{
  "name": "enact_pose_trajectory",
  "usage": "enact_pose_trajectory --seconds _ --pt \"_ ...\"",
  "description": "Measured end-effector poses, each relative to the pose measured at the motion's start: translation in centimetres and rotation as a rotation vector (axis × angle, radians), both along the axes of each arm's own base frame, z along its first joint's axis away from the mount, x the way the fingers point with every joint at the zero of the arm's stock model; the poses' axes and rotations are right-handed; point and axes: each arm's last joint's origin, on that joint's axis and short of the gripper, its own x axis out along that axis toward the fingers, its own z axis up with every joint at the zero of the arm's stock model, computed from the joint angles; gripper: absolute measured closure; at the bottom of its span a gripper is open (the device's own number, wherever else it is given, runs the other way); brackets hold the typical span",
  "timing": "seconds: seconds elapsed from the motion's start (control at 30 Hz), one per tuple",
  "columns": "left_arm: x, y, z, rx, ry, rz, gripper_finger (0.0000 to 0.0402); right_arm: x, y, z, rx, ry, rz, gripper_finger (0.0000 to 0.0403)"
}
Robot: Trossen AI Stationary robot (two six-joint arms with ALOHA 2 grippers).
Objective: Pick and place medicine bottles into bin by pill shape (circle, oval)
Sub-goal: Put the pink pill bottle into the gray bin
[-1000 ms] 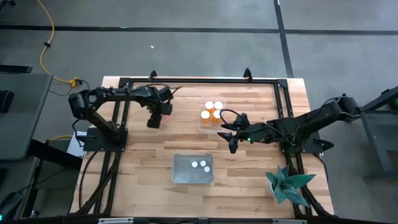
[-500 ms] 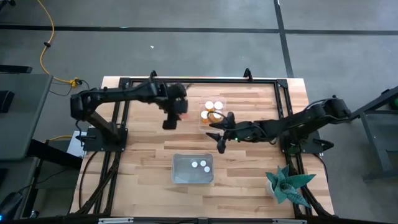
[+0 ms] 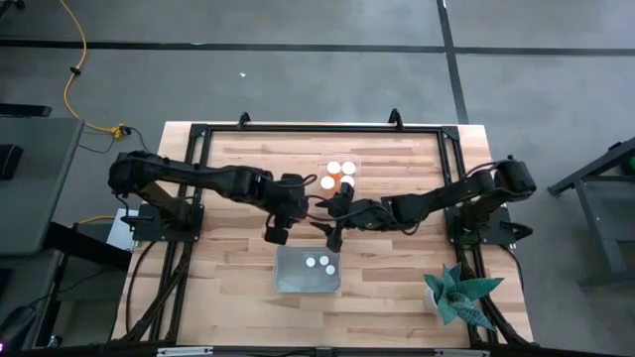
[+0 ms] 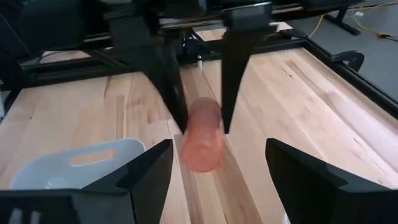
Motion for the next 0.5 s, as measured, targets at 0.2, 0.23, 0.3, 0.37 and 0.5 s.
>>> enact_pose_trajectory --seconds 0.2,0.23,0.3,0.37,0.5 --pt "0.01 -0.62 0.01 0.032 0.002 0.007 0.028 0.85 0.29 0.47 0.014 -0.003 0.048 0.015" --pt "0.02 -0.6 0.04 0.033 -0.001 0.015 0.028 0.89 0.33 0.46 0.023 -0.003 0.055 0.015" --pt "0.06 -0.51 0.06 0.034 -0.006 0.019 0.028 0.84 0.33 0.28 0.041 0.011 0.048 0.015" --pt "0.11 -0.48 0.09 0.035 -0.012 0.02 0.028 0.8 0.32 0.19 0.061 0.016 0.038 0.015" --pt "0.32 -0.47 0.22 0.039 -0.037 0.014 0.028 0.79 0.23 0.21 0.073 0.007 -0.003 0.0151"
